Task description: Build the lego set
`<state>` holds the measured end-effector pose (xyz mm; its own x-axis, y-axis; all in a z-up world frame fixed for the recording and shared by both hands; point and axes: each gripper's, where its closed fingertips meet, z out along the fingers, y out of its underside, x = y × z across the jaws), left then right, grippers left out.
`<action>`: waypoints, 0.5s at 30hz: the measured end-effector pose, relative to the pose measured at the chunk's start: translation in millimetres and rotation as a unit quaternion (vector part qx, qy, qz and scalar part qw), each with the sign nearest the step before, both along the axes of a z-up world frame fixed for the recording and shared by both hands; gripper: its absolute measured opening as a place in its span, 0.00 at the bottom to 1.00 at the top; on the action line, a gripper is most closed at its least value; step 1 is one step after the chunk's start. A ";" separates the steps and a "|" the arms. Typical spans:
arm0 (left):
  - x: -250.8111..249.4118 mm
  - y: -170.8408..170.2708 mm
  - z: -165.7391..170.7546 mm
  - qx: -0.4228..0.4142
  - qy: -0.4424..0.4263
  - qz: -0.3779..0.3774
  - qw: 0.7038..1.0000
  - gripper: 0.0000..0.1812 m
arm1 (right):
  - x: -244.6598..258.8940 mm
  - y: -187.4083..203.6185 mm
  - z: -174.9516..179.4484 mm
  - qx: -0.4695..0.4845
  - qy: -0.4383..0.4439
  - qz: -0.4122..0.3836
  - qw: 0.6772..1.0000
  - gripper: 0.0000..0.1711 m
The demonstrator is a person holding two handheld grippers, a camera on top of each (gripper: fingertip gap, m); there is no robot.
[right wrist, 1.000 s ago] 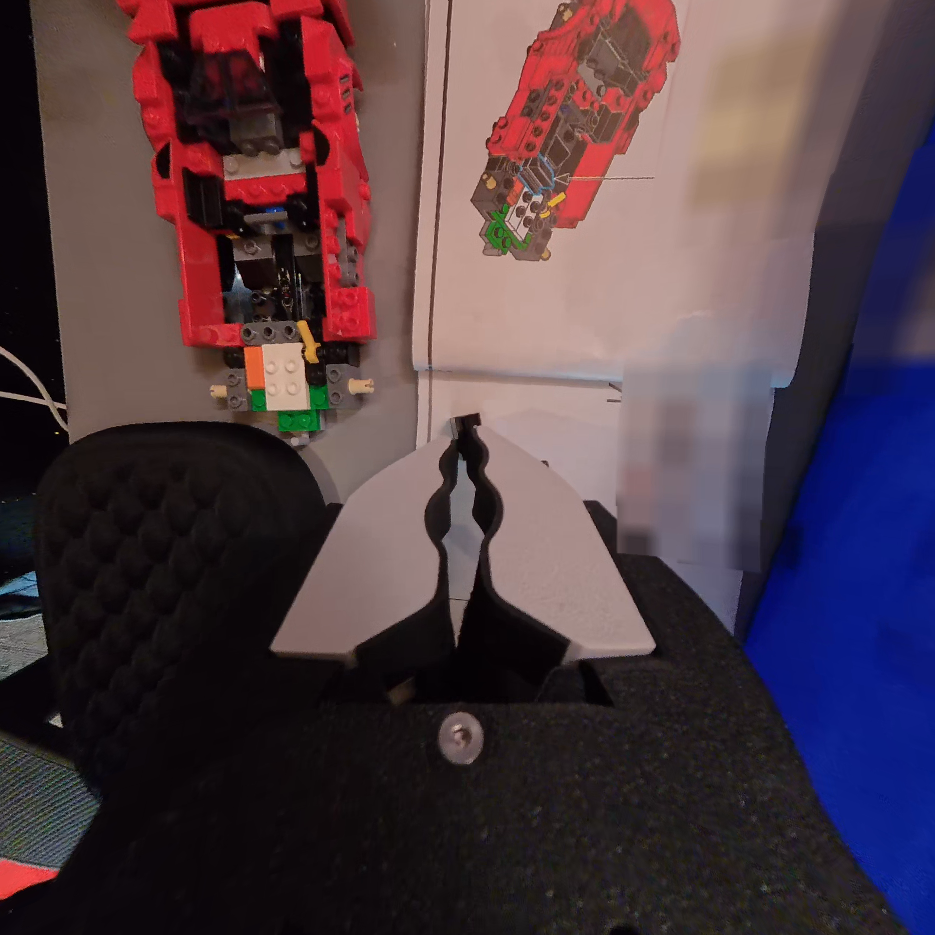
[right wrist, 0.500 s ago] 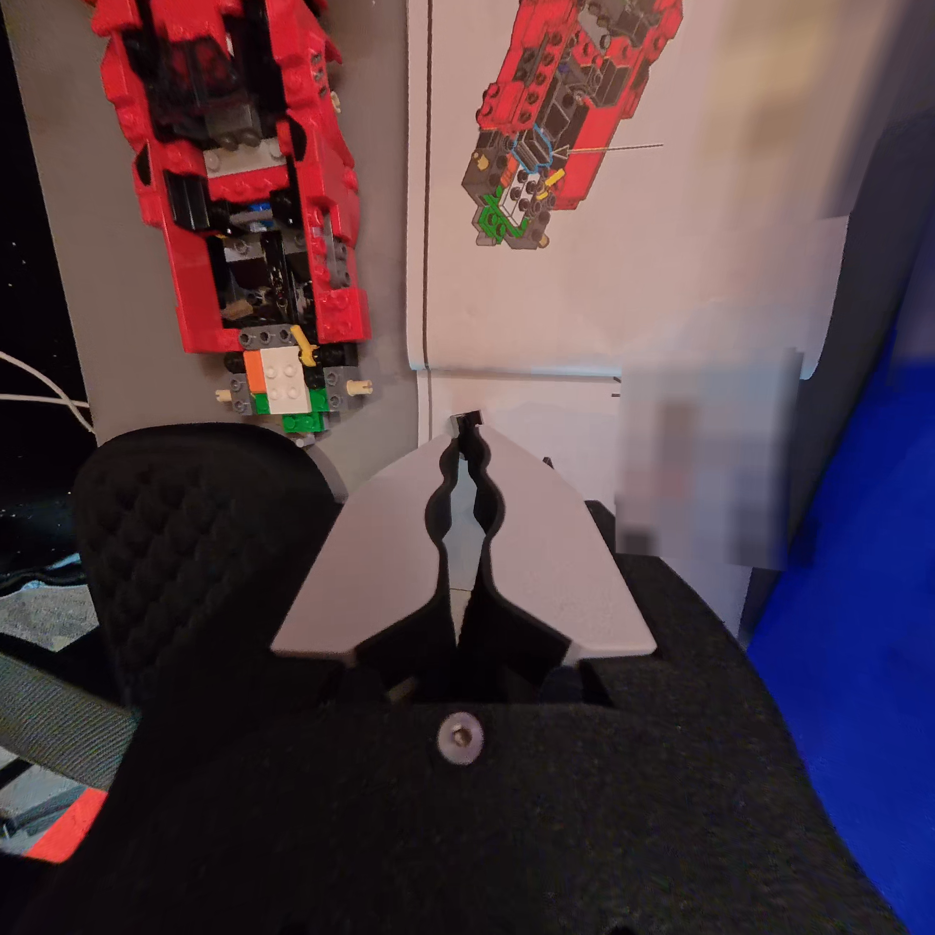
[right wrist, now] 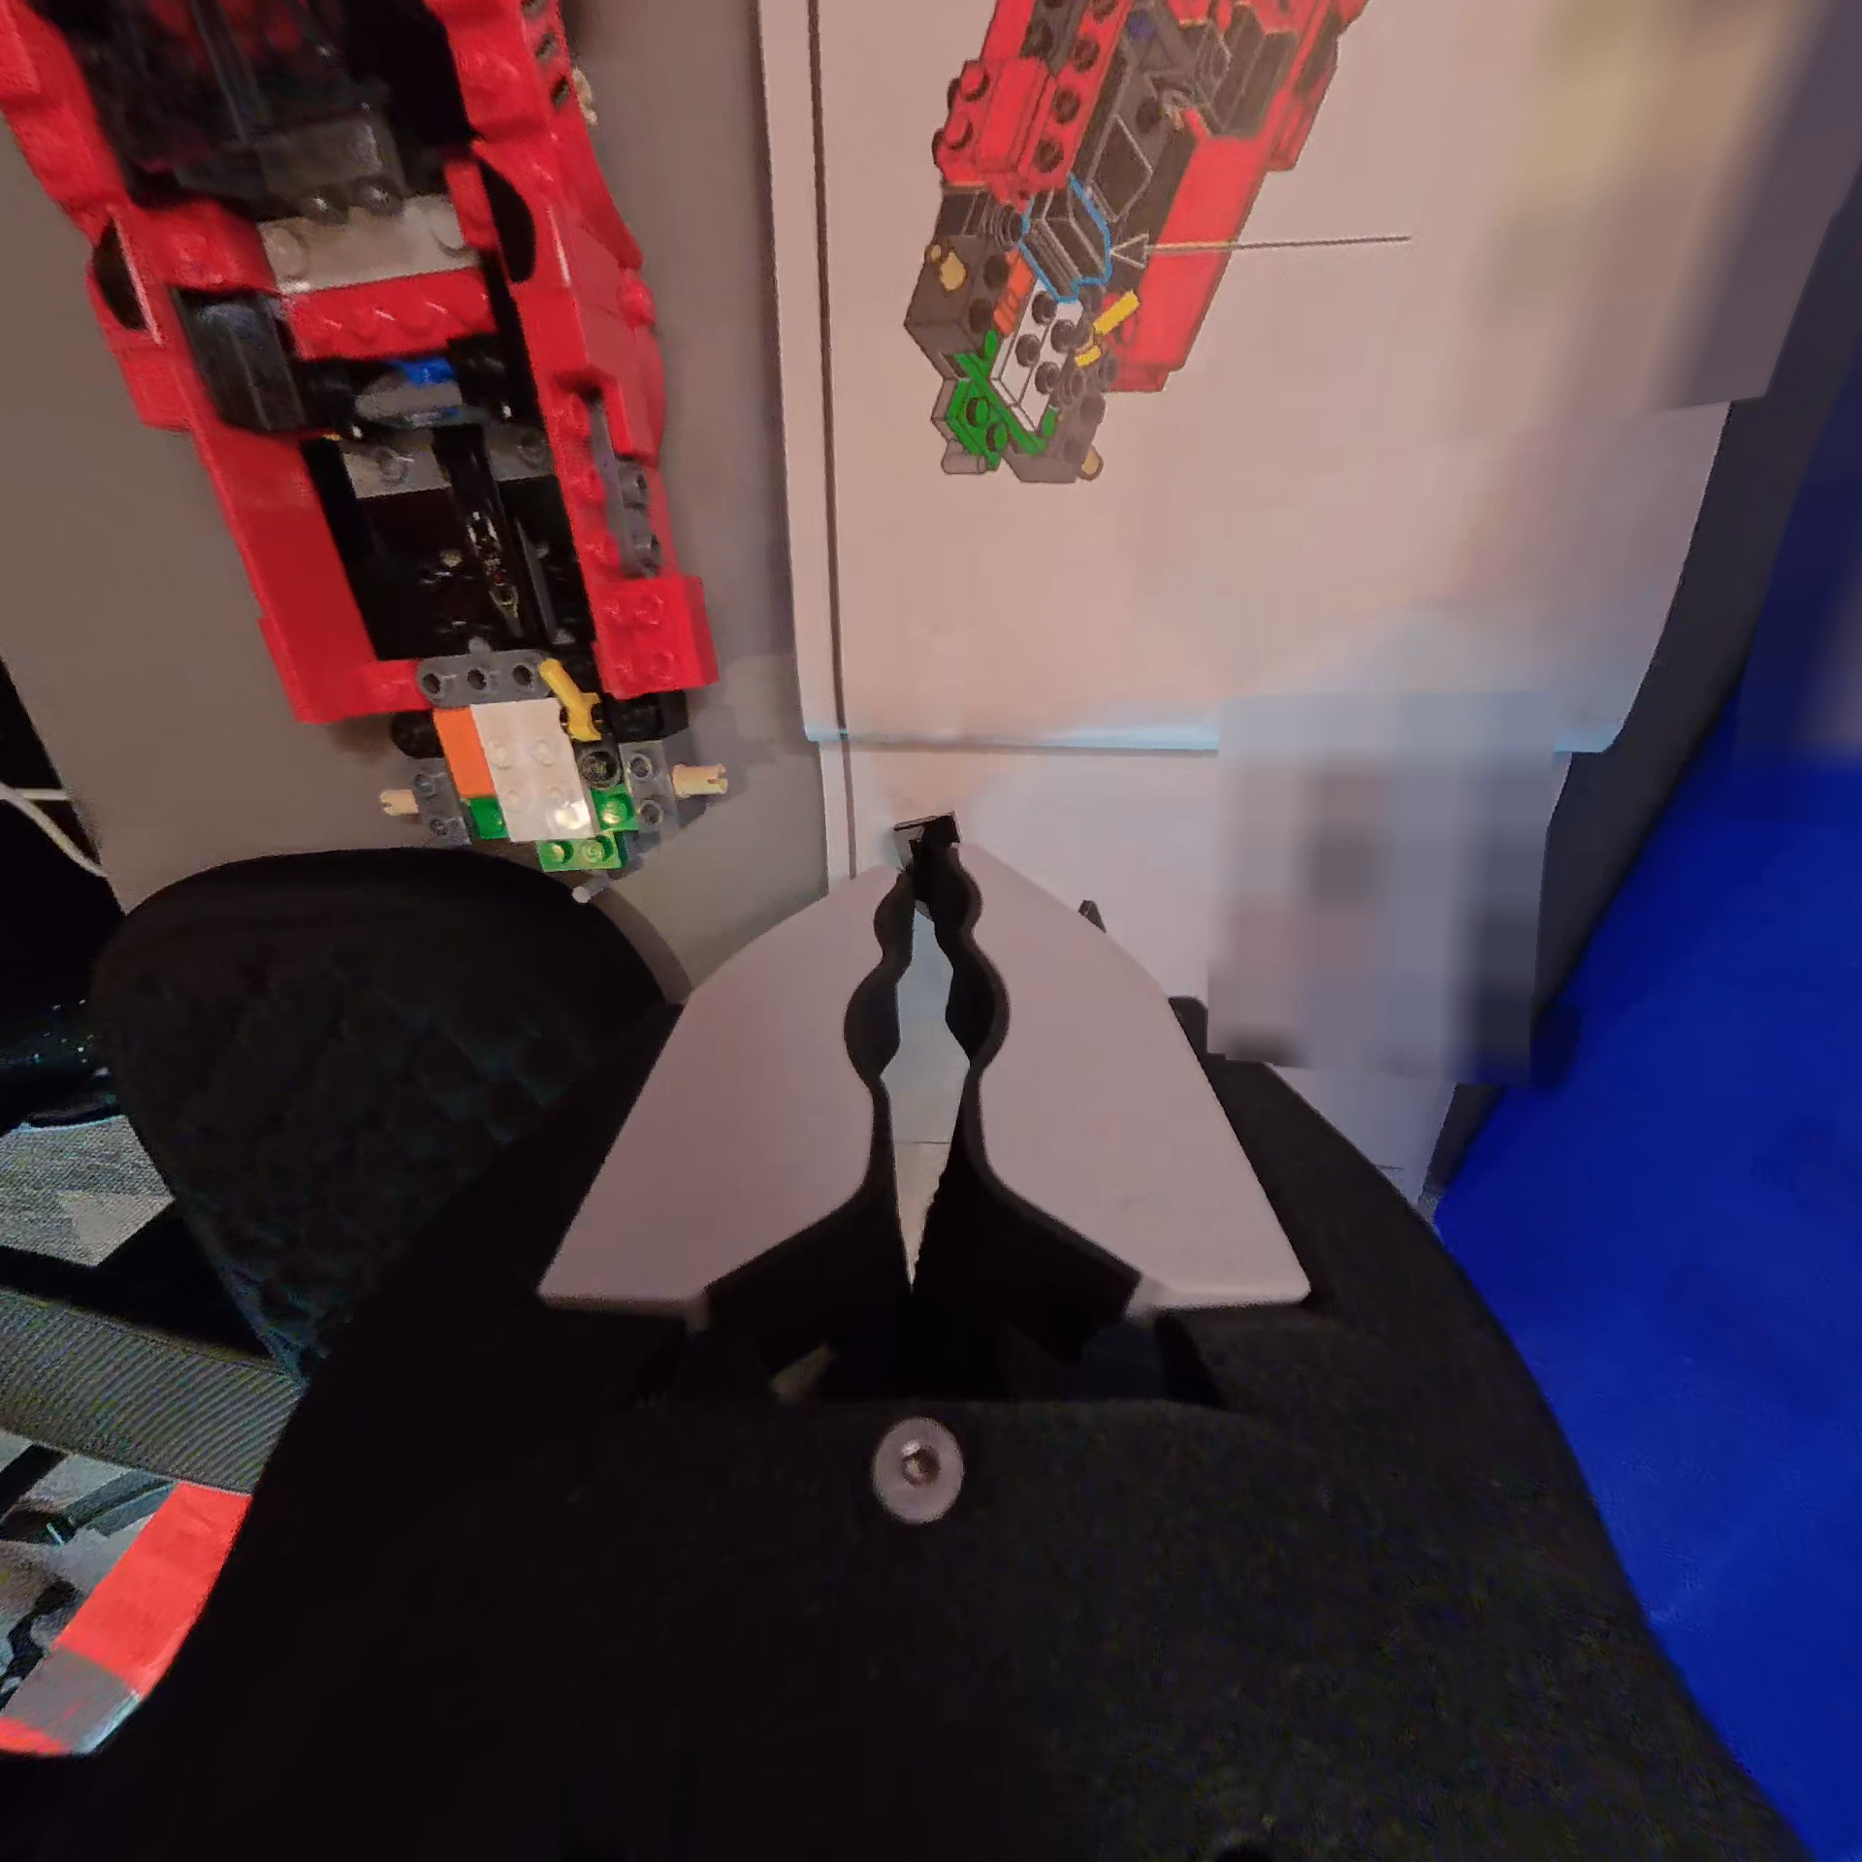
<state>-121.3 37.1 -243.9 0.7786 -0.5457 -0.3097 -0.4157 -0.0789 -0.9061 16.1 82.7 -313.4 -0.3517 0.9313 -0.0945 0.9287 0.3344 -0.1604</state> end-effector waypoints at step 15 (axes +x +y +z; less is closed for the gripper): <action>1.2 0.8 -3.4 -0.007 0.009 -0.002 1.000 0.06 | -0.5 -0.1 -1.0 0.058 0.003 0.007 0.998 0.03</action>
